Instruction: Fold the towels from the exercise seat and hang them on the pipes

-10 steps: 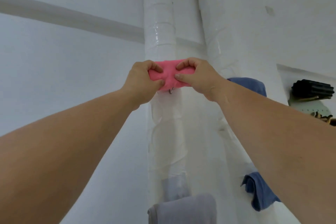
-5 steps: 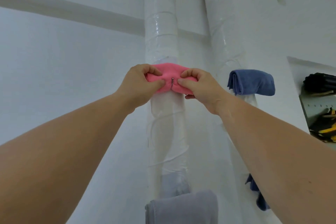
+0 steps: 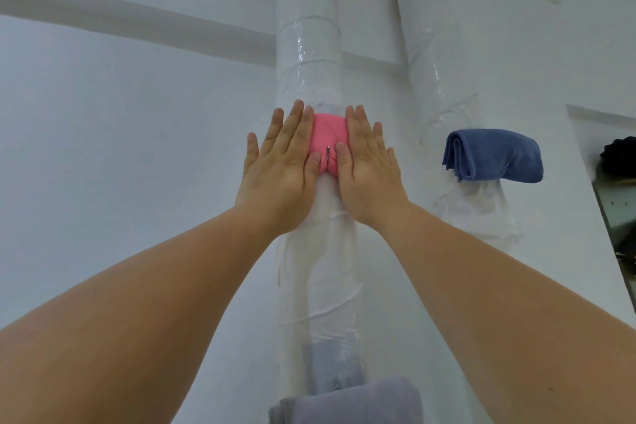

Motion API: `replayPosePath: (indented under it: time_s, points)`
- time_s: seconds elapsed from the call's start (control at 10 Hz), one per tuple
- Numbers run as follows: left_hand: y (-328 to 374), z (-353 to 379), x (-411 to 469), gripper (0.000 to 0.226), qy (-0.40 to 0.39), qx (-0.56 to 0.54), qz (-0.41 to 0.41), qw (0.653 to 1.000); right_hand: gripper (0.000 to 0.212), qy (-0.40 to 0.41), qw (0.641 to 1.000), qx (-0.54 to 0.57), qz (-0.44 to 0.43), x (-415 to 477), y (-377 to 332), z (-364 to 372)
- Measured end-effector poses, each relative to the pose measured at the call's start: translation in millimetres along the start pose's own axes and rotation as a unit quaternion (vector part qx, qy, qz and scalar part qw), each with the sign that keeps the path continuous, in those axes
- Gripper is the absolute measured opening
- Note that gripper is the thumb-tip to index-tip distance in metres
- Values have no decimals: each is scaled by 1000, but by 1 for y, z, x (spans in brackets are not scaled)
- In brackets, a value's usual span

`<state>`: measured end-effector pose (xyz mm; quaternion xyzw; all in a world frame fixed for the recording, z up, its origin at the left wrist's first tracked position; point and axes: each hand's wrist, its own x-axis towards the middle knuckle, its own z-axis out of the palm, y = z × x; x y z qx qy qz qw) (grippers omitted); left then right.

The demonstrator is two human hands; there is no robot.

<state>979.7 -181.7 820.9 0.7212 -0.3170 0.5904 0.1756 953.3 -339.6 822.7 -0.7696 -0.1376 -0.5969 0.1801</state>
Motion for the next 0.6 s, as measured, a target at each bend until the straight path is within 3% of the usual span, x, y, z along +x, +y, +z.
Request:
replayPosePath:
  time_s: [0.2,0.4,0.6]
  points:
    - [1,-7,1,62,-36,42,-6,998,59,-21,999,-19,23,-2,-4,-5]
    - [12,-41,5,64,-141,153,-10,978,63,-132,968,-209,43,-8,-19,-46]
    - [23,-93,-12,66,-171,173,-25,970,66,-167,950,-256,57,-37,-51,-94]
